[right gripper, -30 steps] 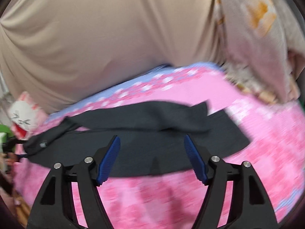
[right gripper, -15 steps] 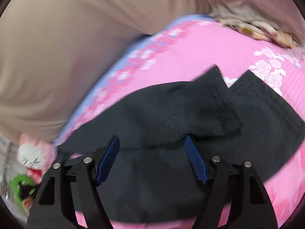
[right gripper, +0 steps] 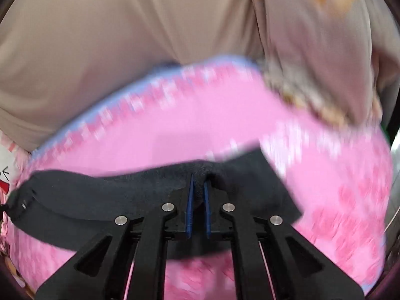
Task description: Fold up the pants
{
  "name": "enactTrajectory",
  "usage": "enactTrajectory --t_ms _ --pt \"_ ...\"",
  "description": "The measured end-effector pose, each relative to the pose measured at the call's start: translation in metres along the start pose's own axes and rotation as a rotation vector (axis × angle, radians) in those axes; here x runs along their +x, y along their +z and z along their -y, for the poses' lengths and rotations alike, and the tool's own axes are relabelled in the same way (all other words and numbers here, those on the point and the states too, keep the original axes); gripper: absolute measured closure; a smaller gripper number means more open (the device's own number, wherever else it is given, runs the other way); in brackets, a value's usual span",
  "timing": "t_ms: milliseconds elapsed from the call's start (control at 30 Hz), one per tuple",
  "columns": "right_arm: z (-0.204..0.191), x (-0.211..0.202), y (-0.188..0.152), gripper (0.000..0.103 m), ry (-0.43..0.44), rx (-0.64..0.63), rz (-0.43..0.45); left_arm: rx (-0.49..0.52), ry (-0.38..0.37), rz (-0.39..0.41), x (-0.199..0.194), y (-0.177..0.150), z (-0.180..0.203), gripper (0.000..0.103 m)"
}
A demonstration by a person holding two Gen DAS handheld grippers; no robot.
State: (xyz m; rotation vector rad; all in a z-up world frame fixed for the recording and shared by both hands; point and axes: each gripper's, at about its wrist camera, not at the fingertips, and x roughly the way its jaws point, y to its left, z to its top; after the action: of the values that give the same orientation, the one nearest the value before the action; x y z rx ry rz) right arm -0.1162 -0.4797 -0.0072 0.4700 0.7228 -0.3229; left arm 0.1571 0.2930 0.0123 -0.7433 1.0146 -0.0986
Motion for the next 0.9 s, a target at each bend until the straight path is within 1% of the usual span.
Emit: enactTrajectory --t_ms 33,67,100,133,167,233,267,333,367,433,467,533,567,600,633,667,733,767,833,867,900 --pt "0.002 -0.003 -0.006 0.096 0.016 0.011 0.018 -0.01 -0.016 -0.007 -0.001 -0.004 0.0 0.08" --pt "0.001 -0.007 -0.008 0.093 0.025 0.02 0.038 -0.028 -0.039 -0.016 -0.004 -0.008 -0.001 0.051" --pt "0.001 -0.009 -0.009 0.092 0.04 0.034 0.045 -0.041 -0.051 -0.01 -0.007 -0.012 -0.002 0.041" --pt "0.002 -0.005 -0.007 0.091 0.051 0.049 0.044 -0.05 -0.057 0.006 -0.012 -0.016 -0.002 0.033" --pt "0.001 -0.007 -0.009 0.09 0.066 0.071 0.043 -0.049 -0.056 0.023 -0.017 -0.019 -0.001 0.033" --pt "0.0 -0.008 -0.017 0.089 0.093 0.1 0.042 -0.058 -0.071 0.024 -0.02 -0.023 -0.003 0.03" --pt "-0.003 -0.01 -0.022 0.088 0.107 0.112 0.047 -0.081 -0.083 0.021 -0.019 -0.025 -0.006 0.028" --pt "-0.011 -0.014 -0.035 0.085 0.14 0.117 0.048 -0.133 -0.103 -0.005 -0.012 -0.027 -0.013 0.027" --pt "-0.017 -0.015 -0.041 0.082 0.145 0.109 0.045 -0.175 -0.137 -0.031 -0.003 -0.025 -0.019 0.027" --pt "-0.034 -0.018 -0.053 0.081 0.137 0.067 0.036 -0.216 -0.162 -0.05 0.008 -0.02 -0.023 0.027" --pt "-0.044 -0.02 -0.058 0.08 0.13 0.043 0.032 -0.235 -0.178 -0.047 0.013 -0.015 -0.025 0.027" --pt "-0.058 -0.022 -0.067 0.078 0.126 0.011 0.03 -0.25 -0.181 -0.036 0.022 -0.004 -0.026 0.027" --pt "-0.066 -0.024 -0.071 0.071 0.127 -0.002 0.033 -0.257 -0.186 -0.033 0.026 0.0 -0.026 0.032" --pt "-0.072 -0.025 -0.075 0.065 0.127 -0.013 0.038 -0.262 -0.198 -0.031 0.03 0.004 -0.026 0.041" --pt "-0.075 -0.025 -0.077 0.064 0.127 -0.018 0.043 -0.251 -0.214 -0.049 0.037 0.01 -0.025 0.084" --pt "-0.078 -0.024 -0.079 0.063 0.129 -0.025 0.04 -0.241 -0.196 -0.069 0.04 0.013 -0.024 0.103" --pt "-0.085 -0.022 -0.081 0.063 0.12 -0.041 0.038 -0.243 -0.191 -0.05 0.035 0.019 -0.023 0.103" --pt "-0.087 -0.023 -0.081 0.063 0.12 -0.045 0.04 -0.208 -0.175 -0.01 0.016 0.021 -0.016 0.103" --pt "-0.089 -0.027 -0.081 0.063 0.124 -0.047 0.054 -0.152 -0.222 0.044 -0.023 0.018 -0.004 0.103" --pt "-0.089 -0.028 -0.08 0.063 0.128 -0.048 0.059 -0.124 -0.236 0.072 -0.052 0.012 -0.001 0.103" --pt "-0.089 -0.026 -0.081 0.06 0.13 -0.049 0.058 -0.105 -0.214 0.091 -0.066 0.008 -0.002 0.103"
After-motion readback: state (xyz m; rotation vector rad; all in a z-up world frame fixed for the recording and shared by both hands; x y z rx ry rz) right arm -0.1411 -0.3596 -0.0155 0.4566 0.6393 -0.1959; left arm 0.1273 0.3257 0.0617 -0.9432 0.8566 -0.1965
